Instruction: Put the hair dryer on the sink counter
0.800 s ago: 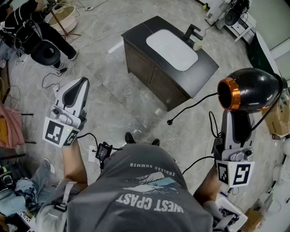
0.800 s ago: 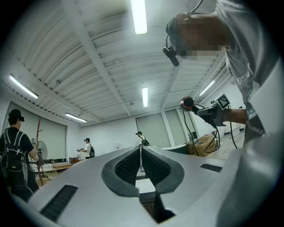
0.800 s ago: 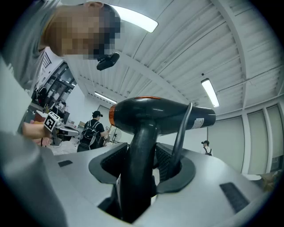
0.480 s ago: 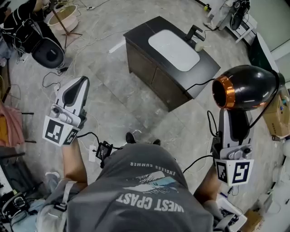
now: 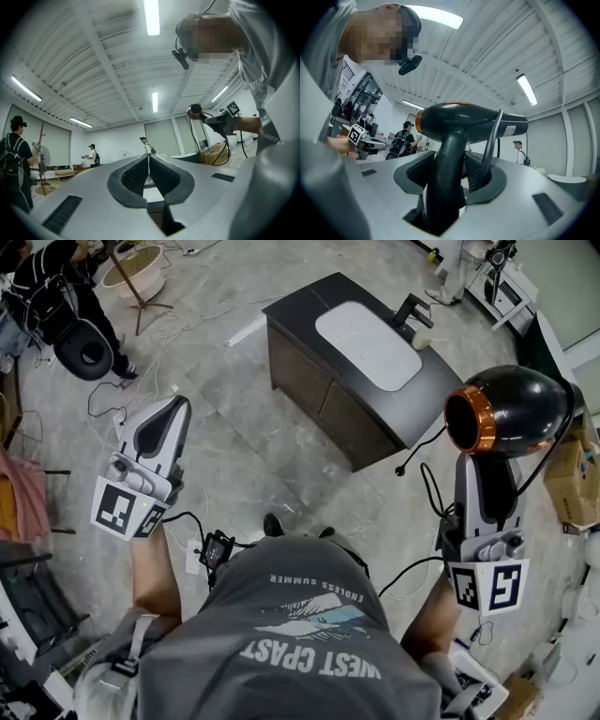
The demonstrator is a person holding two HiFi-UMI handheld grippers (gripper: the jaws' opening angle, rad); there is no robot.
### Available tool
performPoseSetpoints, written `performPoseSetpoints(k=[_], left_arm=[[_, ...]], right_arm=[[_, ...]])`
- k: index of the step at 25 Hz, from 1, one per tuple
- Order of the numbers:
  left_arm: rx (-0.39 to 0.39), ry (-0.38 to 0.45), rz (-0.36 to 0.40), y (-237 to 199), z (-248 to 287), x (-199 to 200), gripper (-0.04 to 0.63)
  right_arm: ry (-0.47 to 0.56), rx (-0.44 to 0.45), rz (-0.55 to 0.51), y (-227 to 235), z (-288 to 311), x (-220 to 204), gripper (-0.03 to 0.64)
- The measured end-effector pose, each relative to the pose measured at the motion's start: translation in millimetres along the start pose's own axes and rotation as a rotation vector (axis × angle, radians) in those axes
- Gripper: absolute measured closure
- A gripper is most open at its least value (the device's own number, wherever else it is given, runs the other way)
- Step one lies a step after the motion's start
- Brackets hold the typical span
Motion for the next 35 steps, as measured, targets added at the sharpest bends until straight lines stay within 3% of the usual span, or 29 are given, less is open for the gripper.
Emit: performPoseSetpoints(k=[11, 21, 35], left_arm=[[0.001, -0.030, -0.024, -13, 21, -12, 0.571], [0.075, -0.056, -0.003, -10, 45, -14, 0.571], [0.167, -0.079, 0.017, 0, 88, -16, 0.571]], right_arm=[[-0.056, 0.059, -0.017, -1, 43, -19, 0.397], [-0.092, 0.167, 0.006, 17, 92, -65, 0.397], [-0.080, 0.288, 0.023, 53, 146, -89, 0.397]])
Point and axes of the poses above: the fingertips, and each gripper's own axes: z forward along the fingers, y to its right, x out of its top, the point moved 6 cm from there along -z, backward along the fingers, and after that the axes turned 6 degrees about -x, right-handed, at the moved point
